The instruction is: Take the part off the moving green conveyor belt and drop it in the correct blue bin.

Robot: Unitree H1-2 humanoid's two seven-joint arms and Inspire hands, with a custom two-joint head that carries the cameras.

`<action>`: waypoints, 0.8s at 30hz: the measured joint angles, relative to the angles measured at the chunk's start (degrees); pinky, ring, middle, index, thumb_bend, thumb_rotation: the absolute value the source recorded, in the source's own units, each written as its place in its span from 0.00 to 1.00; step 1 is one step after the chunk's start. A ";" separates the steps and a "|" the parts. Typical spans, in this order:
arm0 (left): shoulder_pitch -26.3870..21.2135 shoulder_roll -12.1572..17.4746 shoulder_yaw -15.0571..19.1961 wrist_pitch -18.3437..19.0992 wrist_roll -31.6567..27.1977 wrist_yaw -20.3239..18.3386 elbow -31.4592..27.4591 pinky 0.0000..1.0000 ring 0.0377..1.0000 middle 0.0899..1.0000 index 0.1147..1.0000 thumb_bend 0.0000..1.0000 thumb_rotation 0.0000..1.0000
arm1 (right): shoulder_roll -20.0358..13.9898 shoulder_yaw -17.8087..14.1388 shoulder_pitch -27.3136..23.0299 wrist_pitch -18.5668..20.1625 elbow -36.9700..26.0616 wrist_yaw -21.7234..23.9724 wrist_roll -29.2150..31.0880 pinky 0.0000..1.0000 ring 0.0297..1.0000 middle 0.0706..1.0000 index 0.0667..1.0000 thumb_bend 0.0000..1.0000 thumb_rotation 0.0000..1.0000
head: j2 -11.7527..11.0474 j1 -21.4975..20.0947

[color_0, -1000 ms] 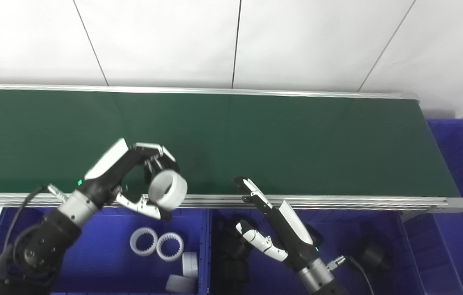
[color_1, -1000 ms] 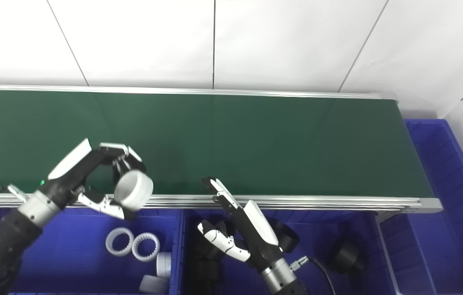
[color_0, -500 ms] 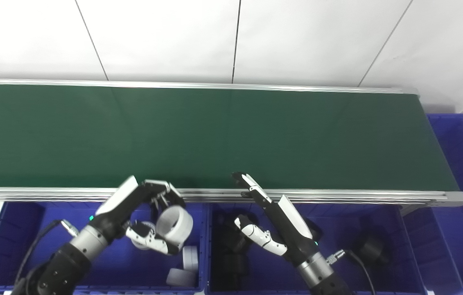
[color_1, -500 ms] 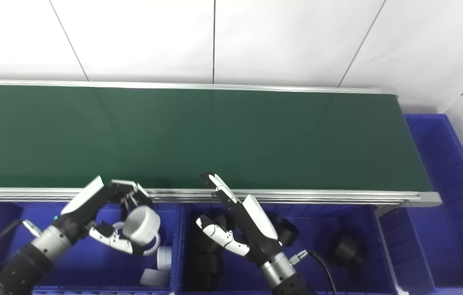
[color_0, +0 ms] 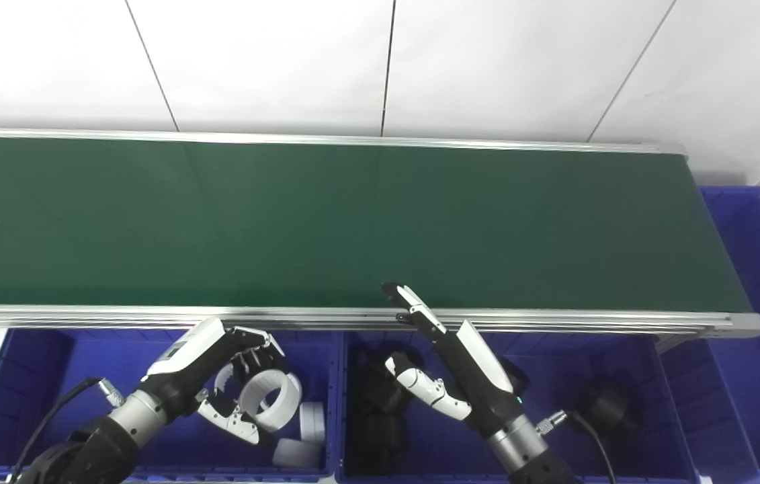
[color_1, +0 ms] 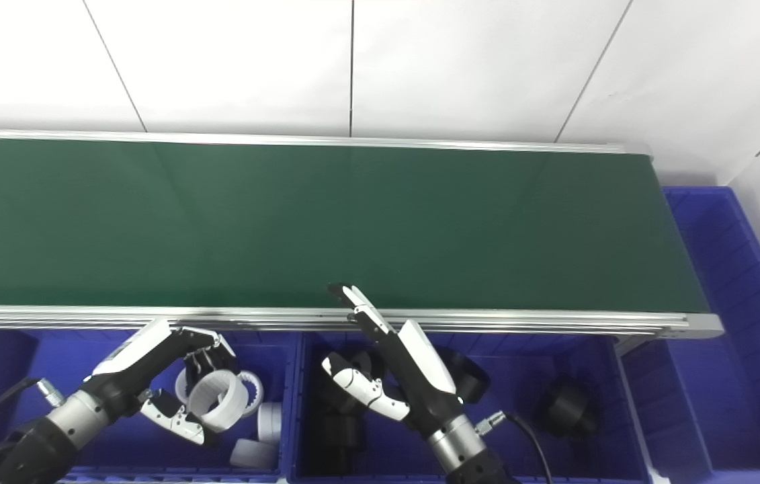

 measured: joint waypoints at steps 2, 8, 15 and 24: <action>-0.13 0.05 -0.04 0.34 -0.03 -0.79 0.00 0.46 0.55 0.45 0.44 0.52 0.00 | -0.01 0.00 0.00 0.00 0.00 0.00 0.01 0.85 0.93 0.98 0.95 0.38 0.87 | -0.09 0.00; -0.60 0.16 -0.12 1.06 -0.28 -2.21 0.01 0.60 0.67 0.70 0.71 0.69 0.16 | -0.04 -0.01 -0.01 0.00 -0.03 0.01 0.02 0.85 0.93 0.98 0.95 0.38 0.89 | -0.09 0.09; -0.94 0.47 -0.07 1.17 -0.40 -2.80 0.42 0.70 0.76 0.79 0.81 0.72 0.29 | -0.07 -0.01 -0.04 0.01 -0.48 0.09 -0.04 0.86 0.94 0.98 0.95 0.38 0.88 | -0.09 0.09; -1.40 0.49 0.19 1.68 -1.32 -3.04 0.73 0.71 0.76 0.78 0.81 0.70 0.41 | -0.09 -0.03 -0.11 0.00 -0.52 0.12 0.00 0.85 0.93 0.97 0.95 0.37 0.88 | 0.00 0.18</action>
